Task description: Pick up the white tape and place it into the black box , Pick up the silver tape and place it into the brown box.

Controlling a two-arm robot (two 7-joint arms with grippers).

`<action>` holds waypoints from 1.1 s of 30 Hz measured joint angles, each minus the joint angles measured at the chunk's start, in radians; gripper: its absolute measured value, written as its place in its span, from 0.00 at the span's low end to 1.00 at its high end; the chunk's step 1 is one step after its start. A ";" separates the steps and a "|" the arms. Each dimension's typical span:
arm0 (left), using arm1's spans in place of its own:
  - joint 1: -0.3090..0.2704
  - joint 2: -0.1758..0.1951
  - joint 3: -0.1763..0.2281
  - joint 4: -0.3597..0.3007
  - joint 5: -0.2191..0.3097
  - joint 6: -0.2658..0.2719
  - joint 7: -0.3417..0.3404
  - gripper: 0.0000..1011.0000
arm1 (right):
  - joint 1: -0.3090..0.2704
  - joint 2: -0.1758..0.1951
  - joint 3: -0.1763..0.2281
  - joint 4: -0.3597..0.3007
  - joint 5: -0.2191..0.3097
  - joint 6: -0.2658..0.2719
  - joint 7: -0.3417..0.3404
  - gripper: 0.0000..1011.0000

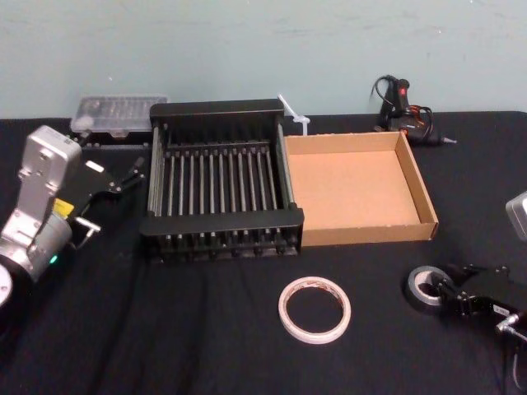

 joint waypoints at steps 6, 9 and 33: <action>0.000 0.000 0.000 0.000 0.000 0.000 0.000 0.99 | 0.000 0.000 0.000 0.000 0.000 0.000 0.000 0.16; 0.000 0.000 0.000 0.000 0.000 0.000 0.000 0.99 | 0.000 0.000 0.000 0.000 0.000 0.000 0.000 0.16; 0.000 0.000 0.000 0.000 0.000 0.000 0.000 0.99 | -0.016 0.012 0.019 -0.025 0.025 -0.029 0.028 0.16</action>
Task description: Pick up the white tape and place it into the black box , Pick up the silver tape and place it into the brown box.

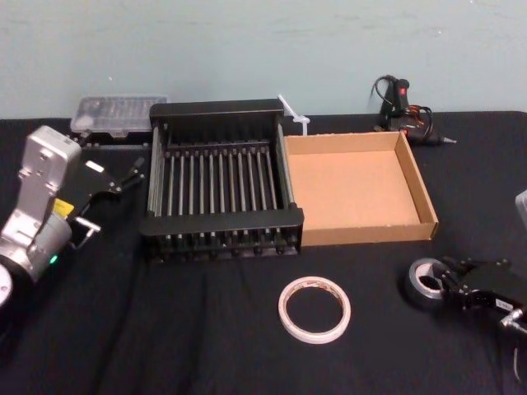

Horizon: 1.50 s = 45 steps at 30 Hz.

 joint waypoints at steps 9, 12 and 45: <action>0.000 0.000 0.000 0.000 0.000 0.000 0.000 0.99 | 0.013 -0.009 0.017 -0.018 0.034 -0.012 -0.013 0.16; 0.000 0.000 0.000 0.000 0.000 0.000 0.000 0.99 | 0.028 -0.018 0.018 -0.014 0.040 -0.014 -0.024 0.16; 0.000 0.000 0.000 0.000 0.000 0.000 0.000 0.99 | 0.365 -0.184 -0.106 0.269 -0.040 -0.028 -0.053 0.16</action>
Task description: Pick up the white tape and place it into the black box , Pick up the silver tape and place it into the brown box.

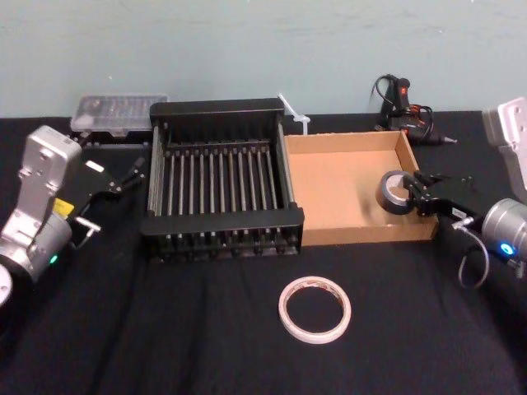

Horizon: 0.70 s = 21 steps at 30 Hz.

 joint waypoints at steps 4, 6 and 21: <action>0.000 0.000 0.000 0.000 0.000 0.000 0.000 0.99 | 0.026 -0.017 -0.012 0.030 -0.010 0.000 0.003 0.16; 0.000 0.000 0.000 0.000 0.000 0.000 0.000 0.99 | 0.034 -0.023 -0.016 0.041 -0.014 -0.001 0.005 0.16; 0.000 0.000 0.000 0.000 0.000 0.000 0.000 0.99 | 0.061 -0.043 -0.027 0.075 -0.030 -0.007 0.013 0.16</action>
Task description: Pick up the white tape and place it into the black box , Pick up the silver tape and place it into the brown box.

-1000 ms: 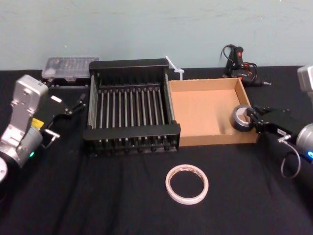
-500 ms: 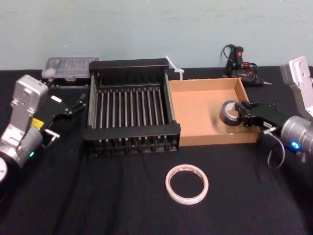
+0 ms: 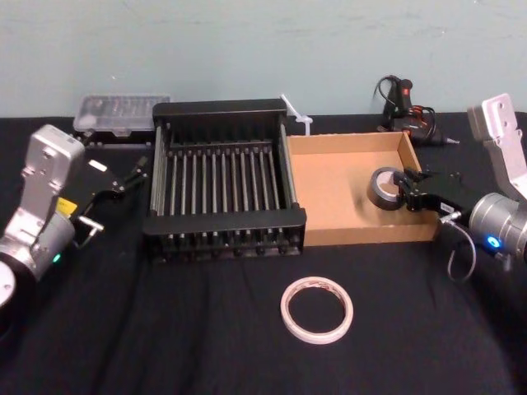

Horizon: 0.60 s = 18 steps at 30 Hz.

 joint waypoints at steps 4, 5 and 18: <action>0.000 0.000 0.000 0.000 0.000 0.000 0.000 0.99 | 0.000 0.000 0.000 -0.001 0.000 0.000 0.000 0.16; 0.000 0.000 0.000 0.000 0.000 0.000 0.000 0.99 | -0.001 0.001 0.000 -0.002 0.000 0.000 0.000 0.16; 0.000 0.000 0.000 0.000 0.000 0.000 0.000 0.99 | -0.002 0.002 0.001 -0.004 0.002 0.000 -0.001 0.41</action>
